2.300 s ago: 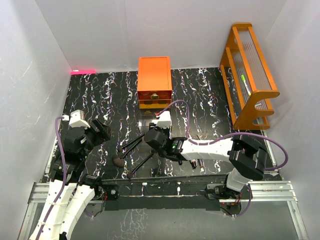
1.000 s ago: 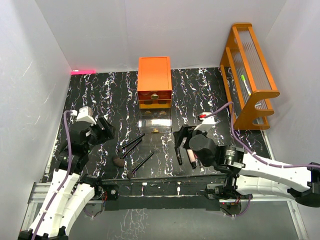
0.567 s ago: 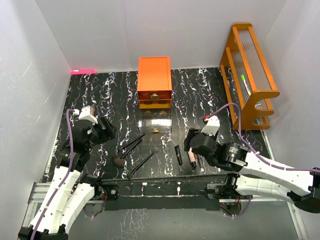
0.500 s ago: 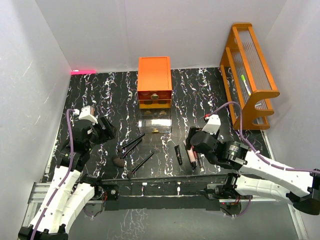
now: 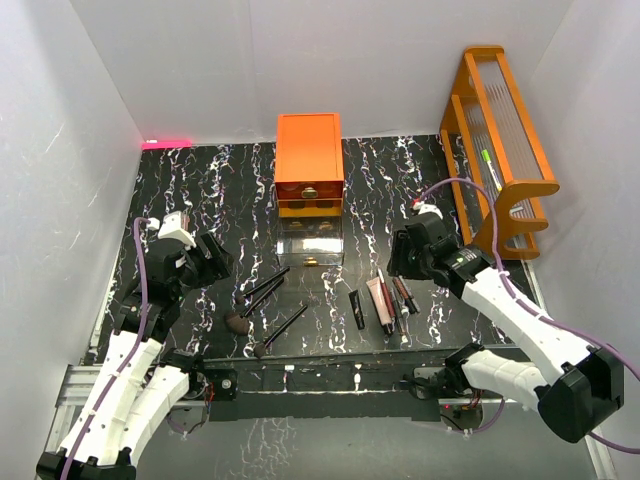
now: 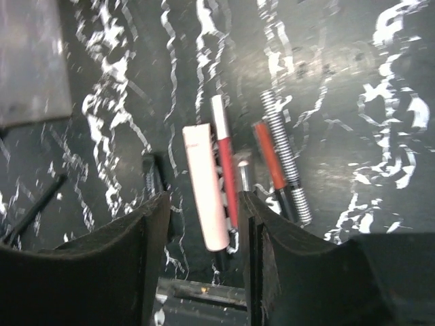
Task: Organize the makeup
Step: Pick up the makeup from the center of the board.
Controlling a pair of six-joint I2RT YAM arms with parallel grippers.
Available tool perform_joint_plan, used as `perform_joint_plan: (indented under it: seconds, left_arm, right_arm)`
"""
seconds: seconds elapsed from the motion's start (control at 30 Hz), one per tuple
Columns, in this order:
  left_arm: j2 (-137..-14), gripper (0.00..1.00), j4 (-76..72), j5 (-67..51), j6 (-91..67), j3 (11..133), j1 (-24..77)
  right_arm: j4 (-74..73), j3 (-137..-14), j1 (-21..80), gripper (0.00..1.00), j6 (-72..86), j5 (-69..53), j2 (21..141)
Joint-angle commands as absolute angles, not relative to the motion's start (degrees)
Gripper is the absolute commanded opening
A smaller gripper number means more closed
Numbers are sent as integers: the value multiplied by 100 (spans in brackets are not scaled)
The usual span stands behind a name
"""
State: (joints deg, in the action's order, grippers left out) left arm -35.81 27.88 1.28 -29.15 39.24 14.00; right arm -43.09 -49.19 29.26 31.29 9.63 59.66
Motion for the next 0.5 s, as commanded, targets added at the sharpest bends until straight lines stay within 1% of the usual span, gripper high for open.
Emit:
perform_joint_plan:
  seconds: [0.0,0.13,0.27,0.47]
  left_arm:
    - [-3568,70,2768,141,-2893,3894,1386]
    - [-3568,70,2751,111,-2892,3885,1381]
    - [-3568,70,2745,101,-2892,3885,1385]
    - [-3542,70,2742,88,-2893,3880,1386]
  right_arm:
    - [-3813,-4756,3021,46,2718,-269,5825]
    - [-3977,-4780,3083,47,2943,-219,5700]
    - [-4329,-4771,3089,48,3269,-427,5930]
    - [-4204,-4134,3096,47,3854,-575,5792]
